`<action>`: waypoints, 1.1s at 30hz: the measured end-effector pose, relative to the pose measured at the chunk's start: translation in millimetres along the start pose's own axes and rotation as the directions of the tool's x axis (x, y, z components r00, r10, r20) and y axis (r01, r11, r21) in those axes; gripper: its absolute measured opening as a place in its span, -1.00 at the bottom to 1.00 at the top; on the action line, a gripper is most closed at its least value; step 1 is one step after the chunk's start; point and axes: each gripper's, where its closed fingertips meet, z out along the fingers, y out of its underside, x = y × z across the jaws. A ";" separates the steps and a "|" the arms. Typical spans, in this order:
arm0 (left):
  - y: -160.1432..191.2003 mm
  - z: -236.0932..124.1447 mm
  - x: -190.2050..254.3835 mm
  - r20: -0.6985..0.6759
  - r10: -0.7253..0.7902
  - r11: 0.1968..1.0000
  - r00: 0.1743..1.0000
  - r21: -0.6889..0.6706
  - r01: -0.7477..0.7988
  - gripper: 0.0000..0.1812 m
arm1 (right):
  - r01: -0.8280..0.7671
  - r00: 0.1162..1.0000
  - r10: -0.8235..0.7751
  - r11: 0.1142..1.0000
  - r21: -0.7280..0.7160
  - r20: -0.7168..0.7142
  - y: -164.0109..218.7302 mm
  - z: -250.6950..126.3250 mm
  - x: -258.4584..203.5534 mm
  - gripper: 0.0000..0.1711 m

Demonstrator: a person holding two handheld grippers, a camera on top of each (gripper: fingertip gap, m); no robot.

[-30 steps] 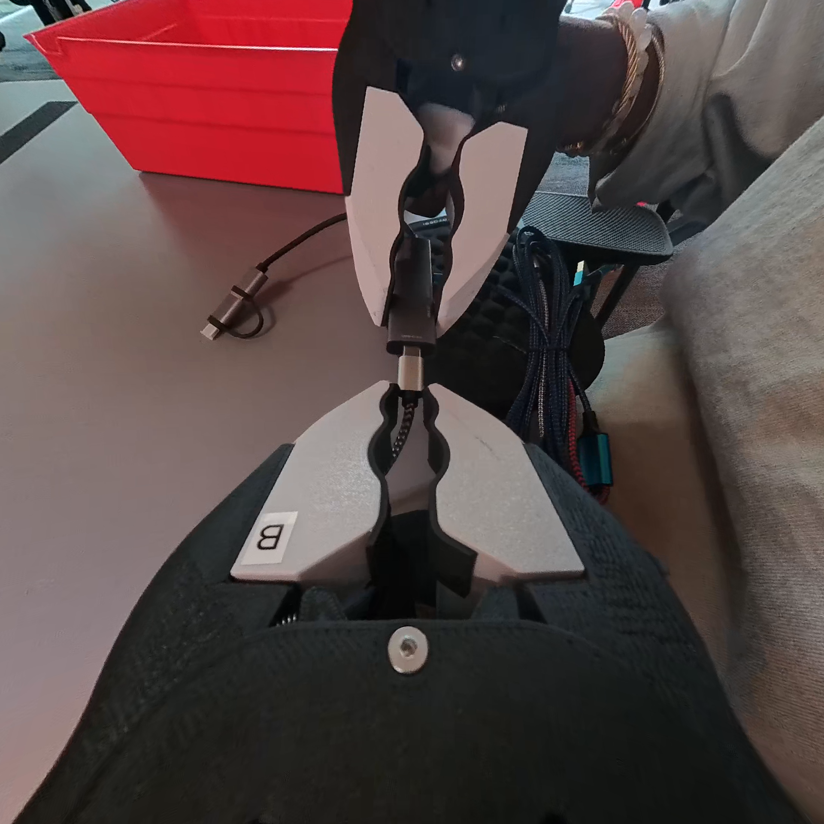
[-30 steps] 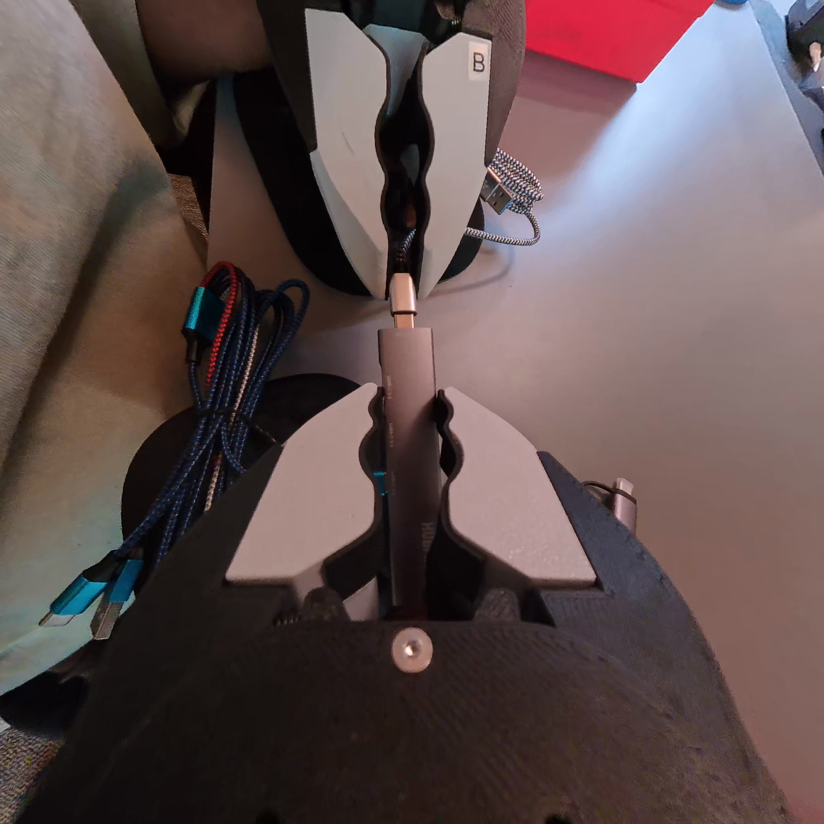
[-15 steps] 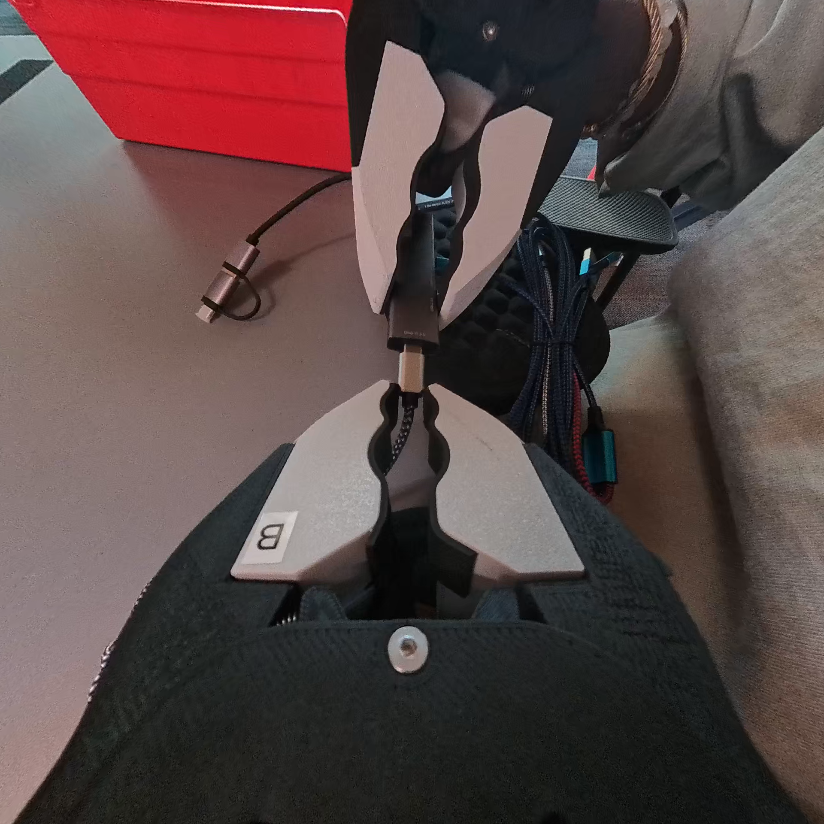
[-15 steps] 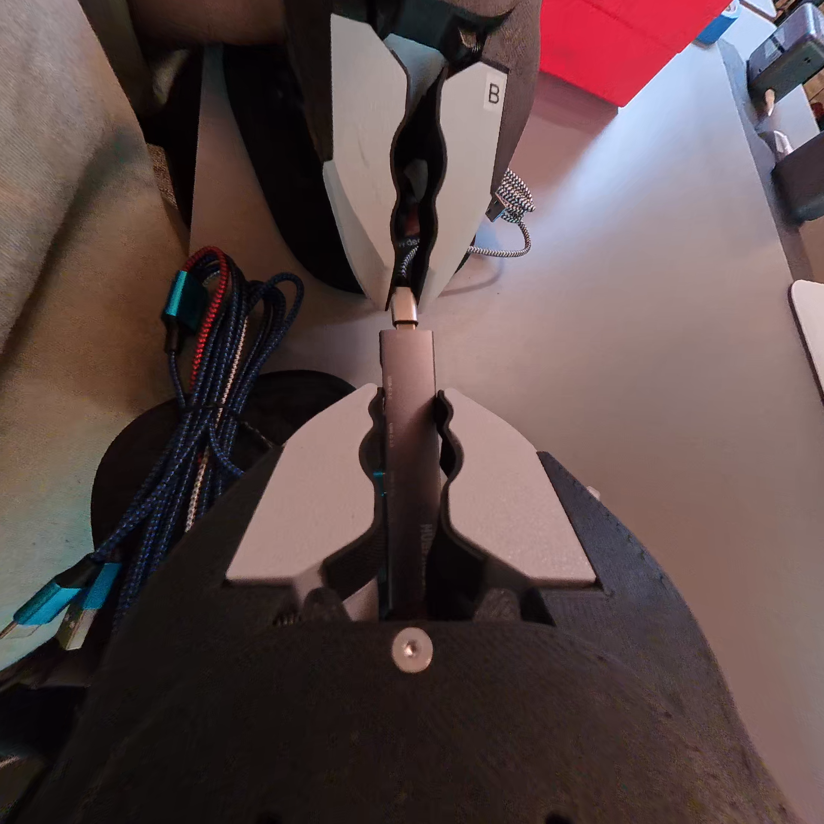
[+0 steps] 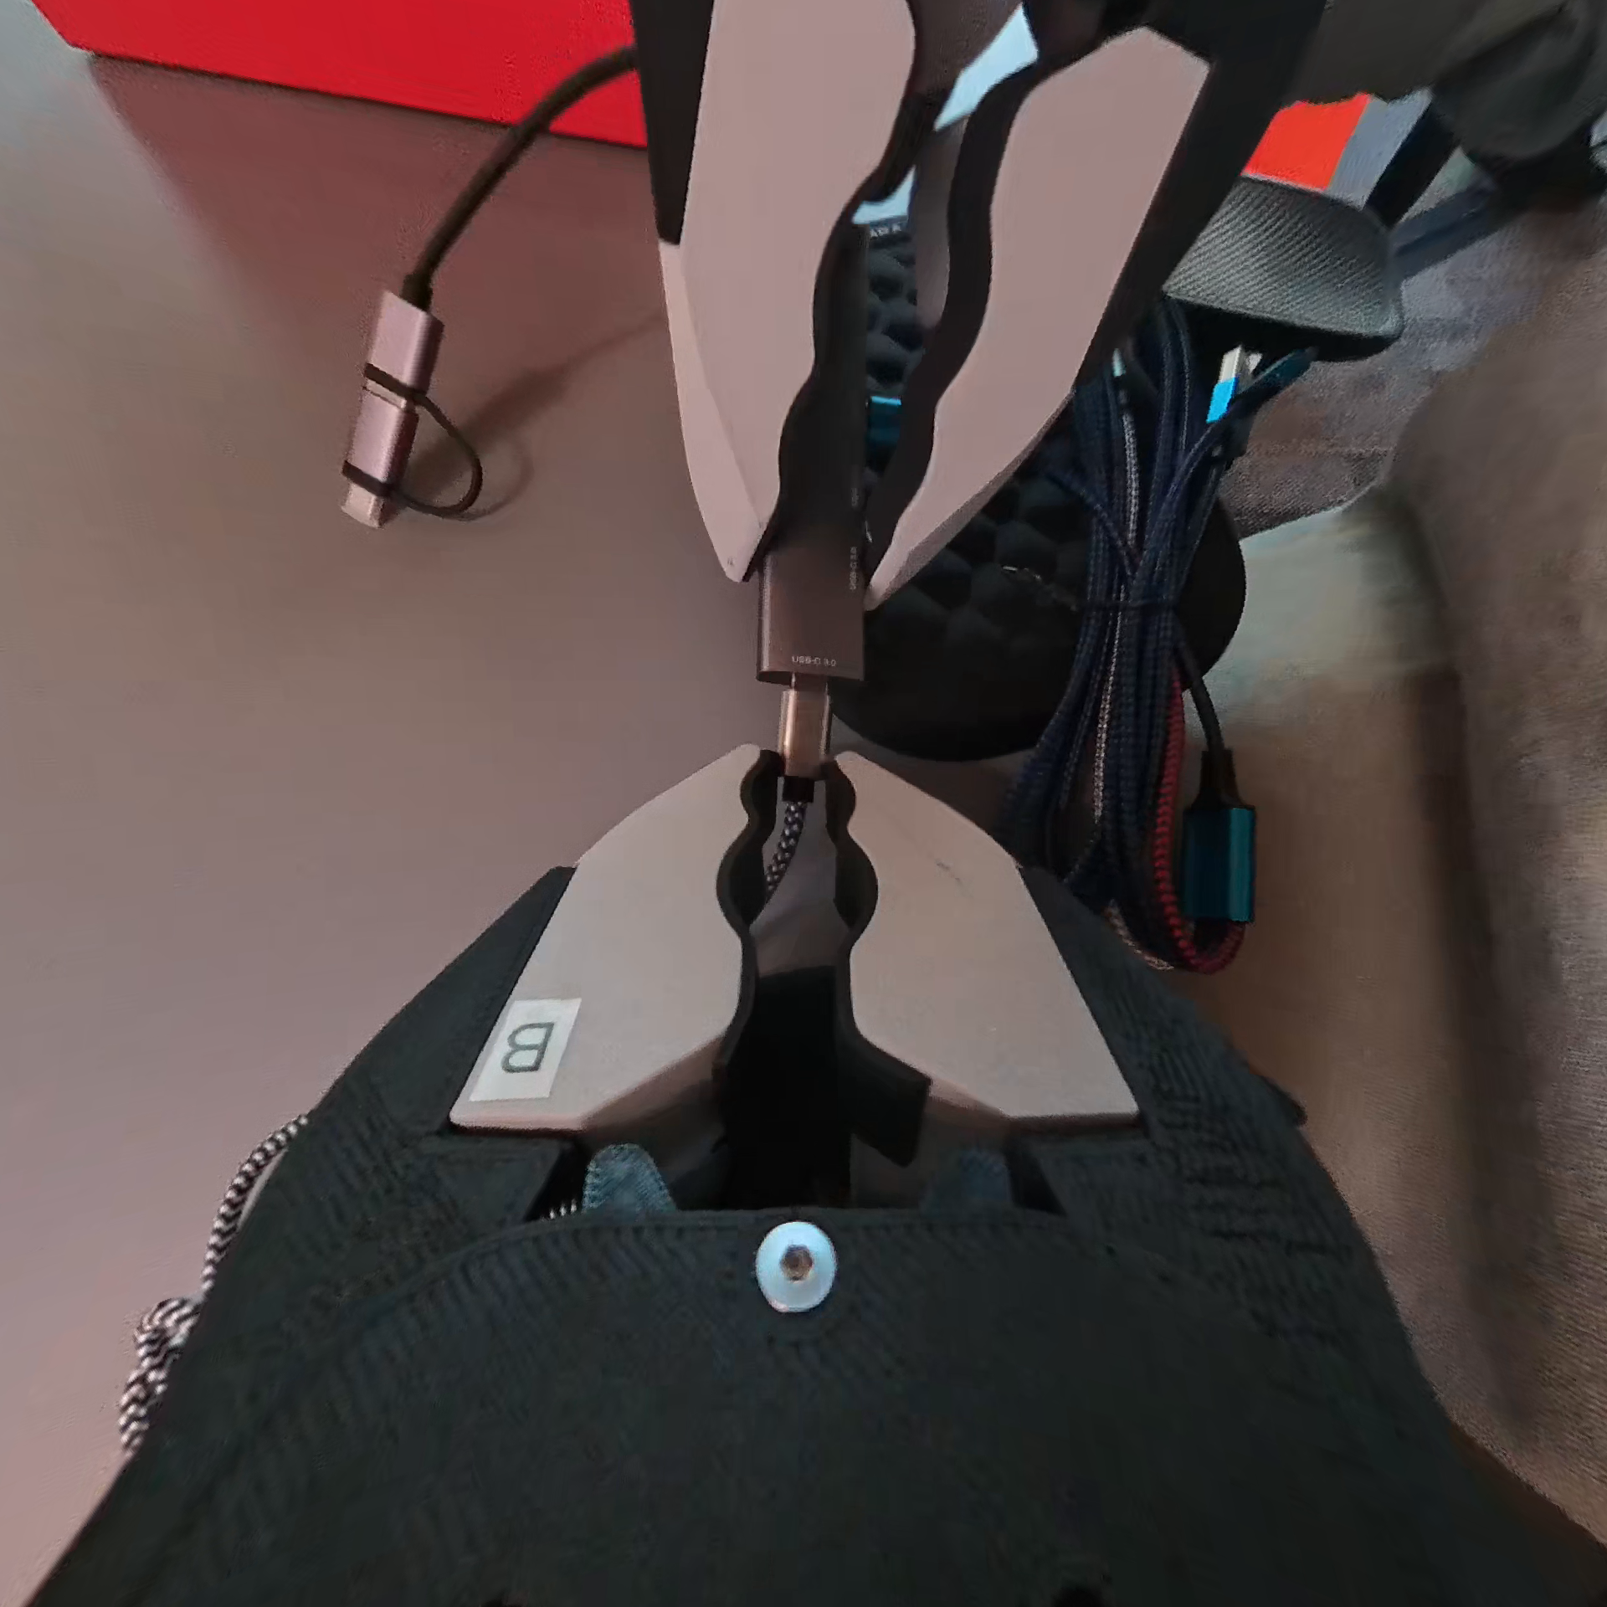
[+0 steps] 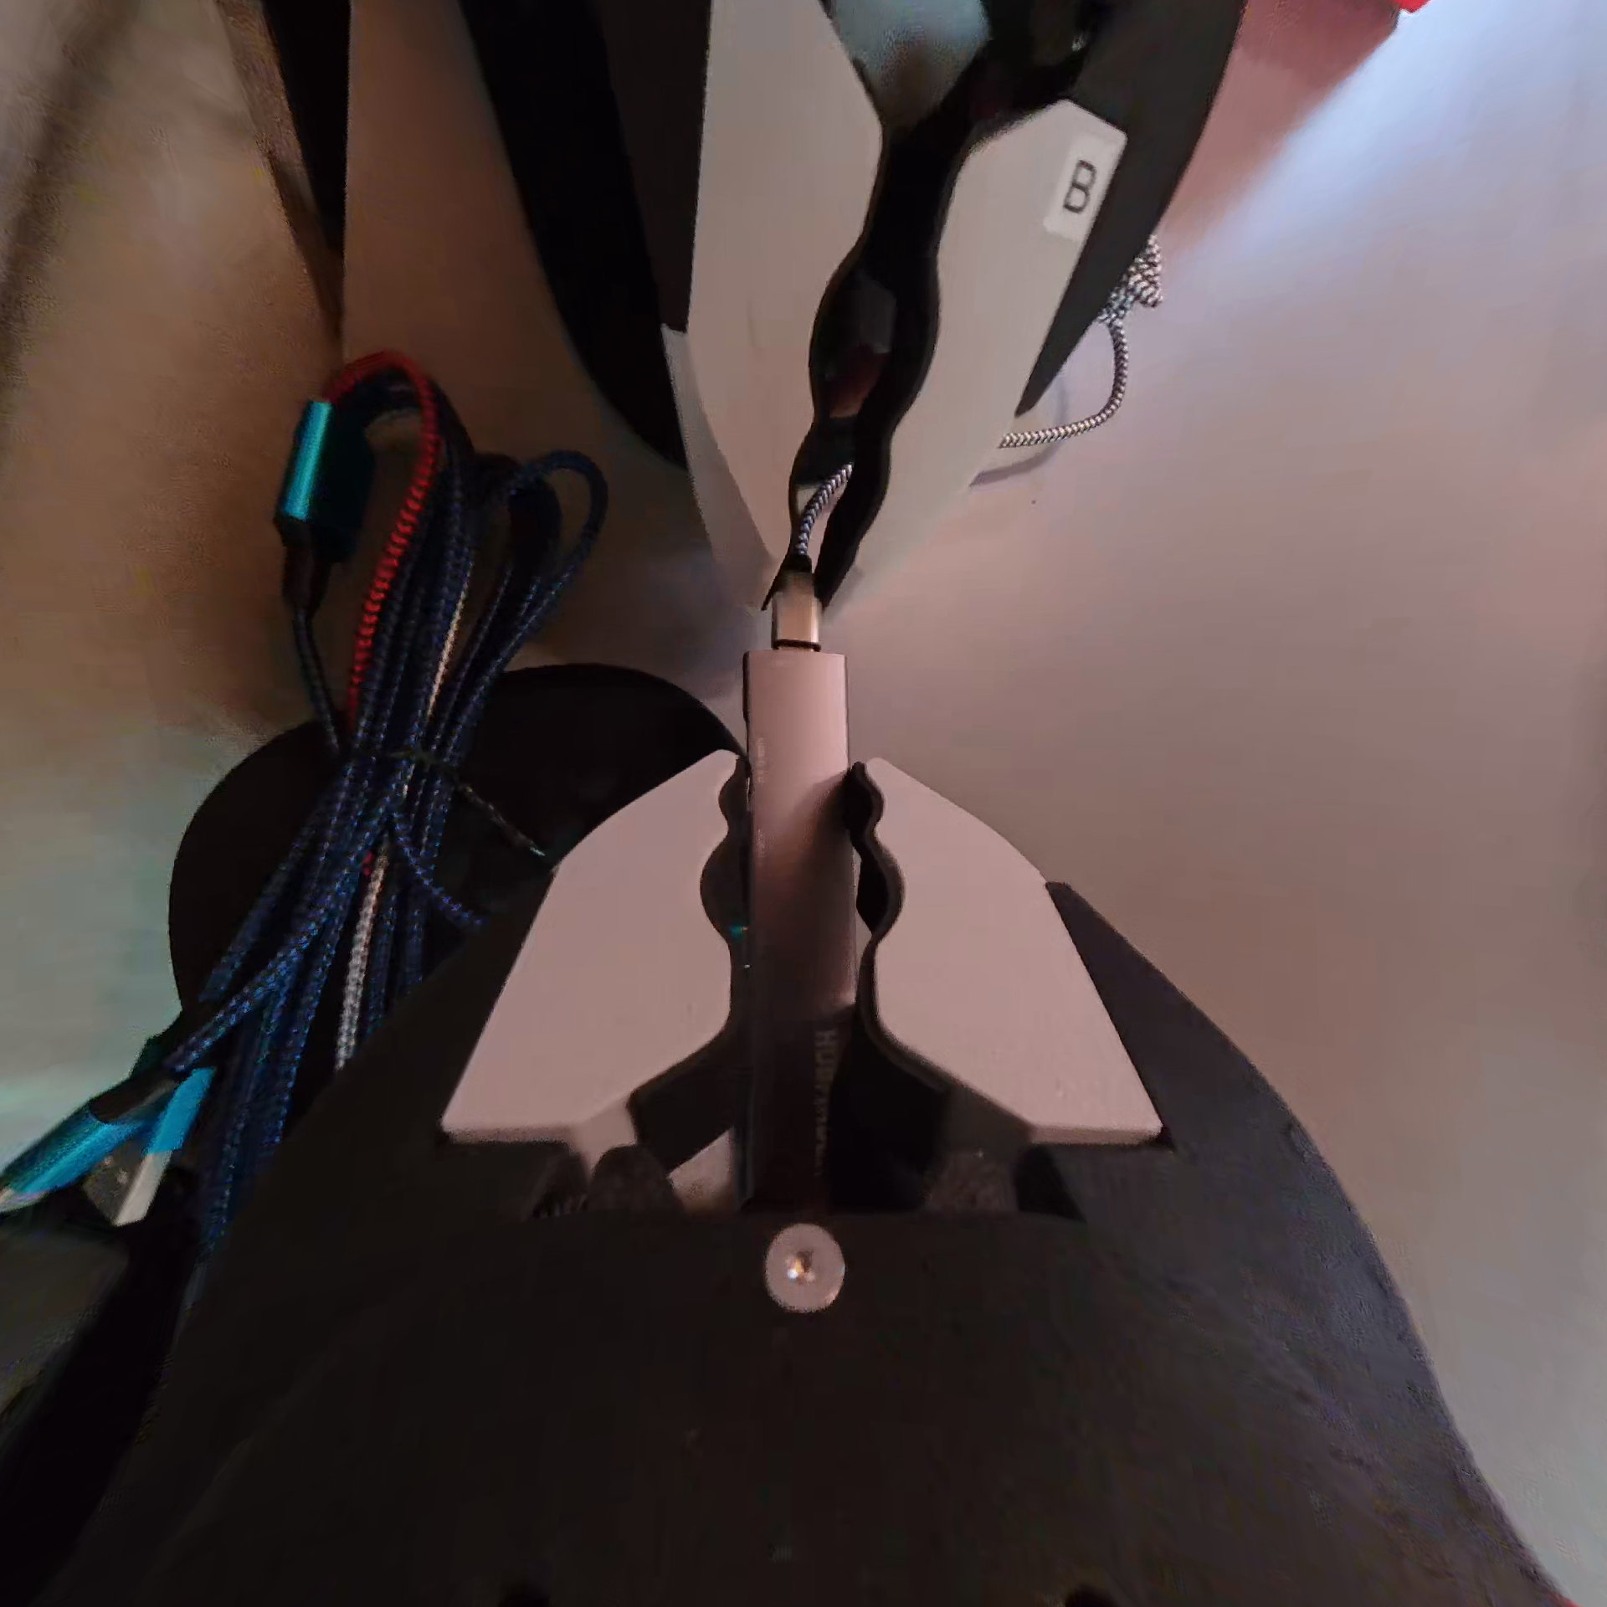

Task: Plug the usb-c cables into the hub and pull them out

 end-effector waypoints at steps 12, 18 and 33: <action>17.8 12.3 -7.2 0.041 -0.041 0.987 0.998 -0.152 0.047 -0.88 | -0.081 0.996 0.074 0.987 -0.137 -0.052 6.0 16.2 -3.2 -0.77; 17.9 13.4 -8.9 0.044 -0.064 0.986 0.997 -0.151 0.070 -0.90 | -0.113 0.992 0.104 0.979 -0.169 -0.065 4.0 20.7 -1.8 -0.78; -70.6 -91.9 -32.7 0.100 -0.158 0.717 0.982 0.695 0.045 -0.61 | -0.244 0.941 0.266 0.962 0.125 -0.210 -3.0 -5.1 28.9 -0.76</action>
